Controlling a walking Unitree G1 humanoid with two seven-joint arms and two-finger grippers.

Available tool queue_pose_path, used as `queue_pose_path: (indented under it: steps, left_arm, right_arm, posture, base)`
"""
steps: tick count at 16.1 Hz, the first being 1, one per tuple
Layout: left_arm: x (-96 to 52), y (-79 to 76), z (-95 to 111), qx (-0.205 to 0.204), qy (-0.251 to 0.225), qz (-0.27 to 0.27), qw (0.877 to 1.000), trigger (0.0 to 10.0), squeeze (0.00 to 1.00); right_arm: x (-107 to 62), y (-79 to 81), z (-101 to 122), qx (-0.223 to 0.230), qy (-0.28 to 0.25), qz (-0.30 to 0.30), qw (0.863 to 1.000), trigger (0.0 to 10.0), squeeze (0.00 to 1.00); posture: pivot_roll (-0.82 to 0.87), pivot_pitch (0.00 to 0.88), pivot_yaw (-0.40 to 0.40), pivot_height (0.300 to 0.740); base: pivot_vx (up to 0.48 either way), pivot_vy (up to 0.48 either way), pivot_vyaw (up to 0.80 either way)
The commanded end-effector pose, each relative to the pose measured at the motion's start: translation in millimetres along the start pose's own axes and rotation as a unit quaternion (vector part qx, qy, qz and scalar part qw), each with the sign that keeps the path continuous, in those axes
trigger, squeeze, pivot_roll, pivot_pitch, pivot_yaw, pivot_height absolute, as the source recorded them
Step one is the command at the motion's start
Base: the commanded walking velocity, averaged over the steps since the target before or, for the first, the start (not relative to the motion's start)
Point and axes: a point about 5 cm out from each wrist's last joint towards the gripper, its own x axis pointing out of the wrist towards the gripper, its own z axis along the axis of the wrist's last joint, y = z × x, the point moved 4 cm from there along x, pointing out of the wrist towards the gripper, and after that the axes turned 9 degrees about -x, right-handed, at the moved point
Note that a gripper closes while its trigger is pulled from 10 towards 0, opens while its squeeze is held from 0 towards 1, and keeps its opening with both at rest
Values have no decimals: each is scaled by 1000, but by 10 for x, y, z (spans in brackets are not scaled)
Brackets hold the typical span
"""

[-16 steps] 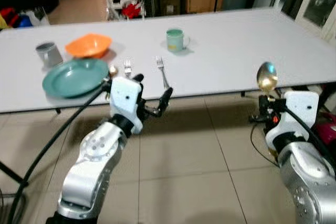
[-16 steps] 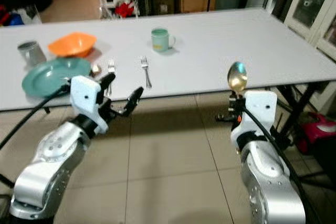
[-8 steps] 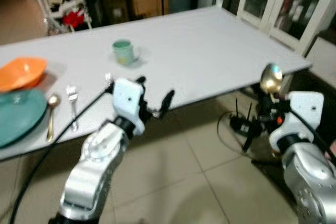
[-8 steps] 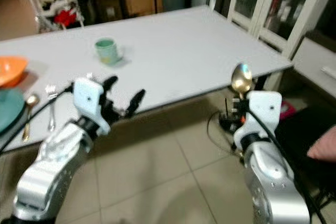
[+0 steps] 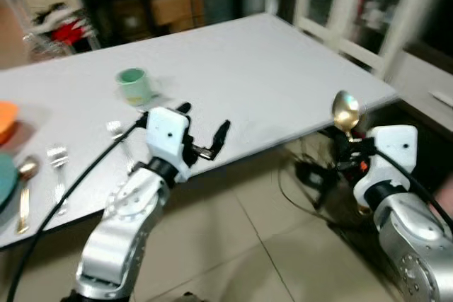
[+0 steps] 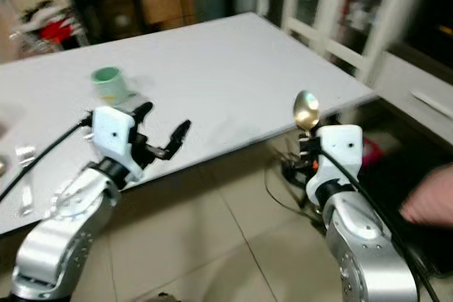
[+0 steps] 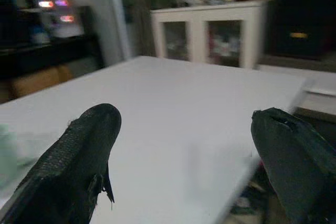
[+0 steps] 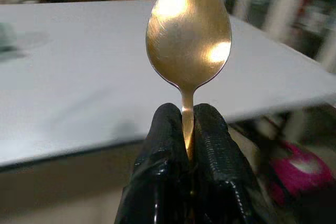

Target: Setting the table

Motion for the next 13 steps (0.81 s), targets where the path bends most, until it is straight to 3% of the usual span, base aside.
queue_pose_path:
  steps: [1,5,9,13]
  left_arm:
    - [-41,98,-16,6,7,15,1000,10000,0]
    - [-60,100,-30,8,12,16,1000,10000,0]
    - [-67,70,-49,12,18,9,1000,10000,0]
    - [-80,39,-73,21,31,-7,999,10000,0]
  right_arm:
    - [10,117,43,5,-7,28,1000,10000,0]
    - [24,113,21,10,-2,36,999,10000,0]
    - [82,133,-71,-25,24,82,996,10000,0]
    - [219,36,-187,-61,63,111,990,10000,0]
  posture:
    - [-20,22,26,740]
    - [-22,22,31,740]
    - [-17,24,28,740]
    - [-11,22,29,740]
  base:
    - [345,0,800]
    - [342,0,200]
    - [332,0,0]
    - [0,0,0]
